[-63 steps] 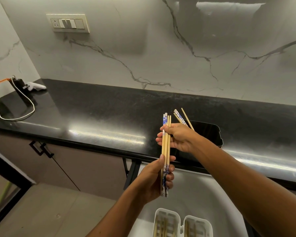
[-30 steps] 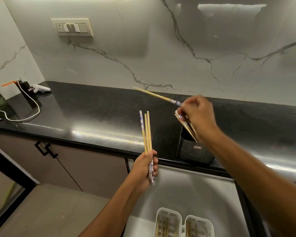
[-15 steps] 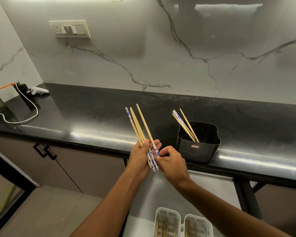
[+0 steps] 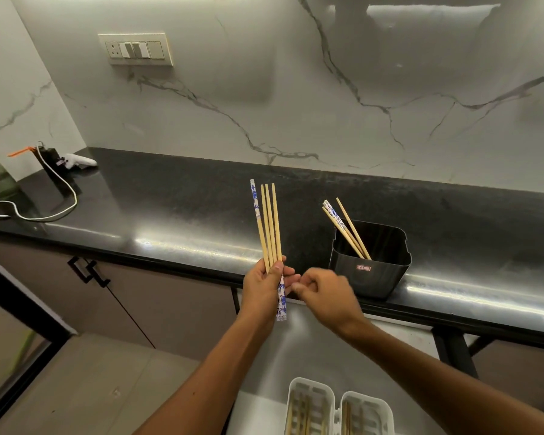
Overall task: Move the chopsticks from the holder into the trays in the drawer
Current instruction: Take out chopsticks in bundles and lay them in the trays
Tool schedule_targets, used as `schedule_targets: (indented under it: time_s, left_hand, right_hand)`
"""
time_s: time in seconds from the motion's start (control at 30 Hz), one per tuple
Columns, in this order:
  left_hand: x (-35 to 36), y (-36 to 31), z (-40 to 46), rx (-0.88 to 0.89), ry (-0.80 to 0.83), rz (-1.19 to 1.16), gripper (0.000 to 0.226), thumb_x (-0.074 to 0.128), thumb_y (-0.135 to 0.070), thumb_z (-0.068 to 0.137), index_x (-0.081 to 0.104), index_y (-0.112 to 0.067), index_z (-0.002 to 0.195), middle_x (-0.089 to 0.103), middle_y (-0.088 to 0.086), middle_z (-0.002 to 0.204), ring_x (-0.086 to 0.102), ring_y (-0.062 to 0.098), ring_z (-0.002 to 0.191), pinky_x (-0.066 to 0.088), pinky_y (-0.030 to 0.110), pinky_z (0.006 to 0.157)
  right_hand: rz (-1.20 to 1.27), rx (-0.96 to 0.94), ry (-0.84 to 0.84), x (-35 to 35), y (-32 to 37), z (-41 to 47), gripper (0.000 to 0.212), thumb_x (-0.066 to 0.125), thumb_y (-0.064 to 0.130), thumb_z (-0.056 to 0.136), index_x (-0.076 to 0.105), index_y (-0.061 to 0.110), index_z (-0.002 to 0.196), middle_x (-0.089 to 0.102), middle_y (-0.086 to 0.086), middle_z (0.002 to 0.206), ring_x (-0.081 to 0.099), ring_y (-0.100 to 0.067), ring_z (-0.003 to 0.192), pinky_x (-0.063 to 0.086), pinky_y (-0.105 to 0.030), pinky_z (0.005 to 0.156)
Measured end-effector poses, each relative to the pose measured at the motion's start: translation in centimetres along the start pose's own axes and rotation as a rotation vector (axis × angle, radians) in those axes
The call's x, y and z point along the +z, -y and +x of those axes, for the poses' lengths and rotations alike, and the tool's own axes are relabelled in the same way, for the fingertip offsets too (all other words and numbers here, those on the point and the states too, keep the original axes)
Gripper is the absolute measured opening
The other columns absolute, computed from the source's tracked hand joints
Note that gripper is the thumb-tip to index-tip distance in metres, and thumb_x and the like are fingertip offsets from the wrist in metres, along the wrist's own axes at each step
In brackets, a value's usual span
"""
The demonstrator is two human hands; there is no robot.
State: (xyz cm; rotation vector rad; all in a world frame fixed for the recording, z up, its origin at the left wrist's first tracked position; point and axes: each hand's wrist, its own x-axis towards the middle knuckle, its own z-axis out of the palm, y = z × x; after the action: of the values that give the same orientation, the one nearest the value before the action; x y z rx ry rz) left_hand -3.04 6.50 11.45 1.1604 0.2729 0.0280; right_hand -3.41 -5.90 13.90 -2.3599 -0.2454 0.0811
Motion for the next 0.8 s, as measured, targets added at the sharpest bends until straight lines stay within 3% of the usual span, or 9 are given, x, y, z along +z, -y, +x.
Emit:
schedule_targets:
  time_s: [0.13,0.27,0.4,0.5,0.6,0.8]
  left_hand:
    - [-0.6,0.5,-0.3,-0.001,0.044,0.024,0.022,0.047,-0.014,0.098,0.058,-0.006,0.115,0.069,0.009,0.081,0.072,0.022,0.080,0.058,0.034,0.077]
    - [-0.5,1.2,-0.8,-0.015,0.086,0.028,0.018,0.048,-0.012,0.097,0.060,-0.007,0.109,0.070,0.005,0.073,0.071,0.020,0.073,0.059,0.032,0.072]
    - [-0.2,1.4,-1.3,-0.028,0.142,0.089,0.017,0.049,-0.013,0.097,0.061,-0.009,0.108,0.071,0.003,0.073,0.071,0.019,0.073,0.059,0.038,0.080]
    - [-0.1,1.5,-1.8,-0.007,0.174,0.160,0.019,0.050,-0.015,0.097,0.062,-0.009,0.110,0.071,0.002,0.074,0.071,0.020,0.076,0.058,0.040,0.084]
    - [-0.2,1.6,-2.0,-0.005,0.204,0.195,0.017,0.050,-0.015,0.096,0.062,-0.011,0.108,0.071,0.003,0.076,0.071,0.018,0.077,0.057,0.040,0.086]
    - [-0.7,1.5,-2.3,0.001,0.230,0.237,0.016,0.050,-0.014,0.097,0.062,-0.011,0.107,0.070,0.006,0.080,0.070,0.016,0.077,0.058,0.035,0.083]
  right_hand:
    - [-0.083,-0.088,-0.119,-3.9,1.5,1.9,0.010,0.057,0.024,0.092,0.064,0.017,0.090,0.061,0.005,0.075,0.058,-0.007,0.070,0.050,-0.026,0.068]
    - [-0.171,-0.271,-0.217,-6.5,3.4,3.7,0.013,0.057,0.020,0.092,0.067,0.014,0.097,0.068,0.001,0.085,0.062,-0.011,0.076,0.054,-0.032,0.076]
    - [-0.456,-0.528,-0.257,-7.9,5.2,5.5,0.020,0.055,0.019,0.093,0.067,0.015,0.109,0.066,-0.006,0.097,0.062,-0.018,0.087,0.051,-0.032,0.079]
    - [-0.793,-0.711,-0.217,-8.2,6.0,6.7,0.030,0.062,0.017,0.089,0.064,0.017,0.118,0.060,-0.012,0.102,0.058,-0.025,0.091,0.049,-0.036,0.076]
    - [-0.996,-0.776,-0.082,-8.1,6.1,7.3,0.036,0.059,0.023,0.089,0.059,0.023,0.126,0.050,-0.012,0.118,0.050,-0.026,0.105,0.046,-0.041,0.085]
    - [-1.165,-0.833,-0.018,-8.6,6.1,7.4,0.027,0.055,0.025,0.091,0.063,0.020,0.116,0.047,-0.011,0.128,0.047,-0.025,0.110,0.045,-0.041,0.087]
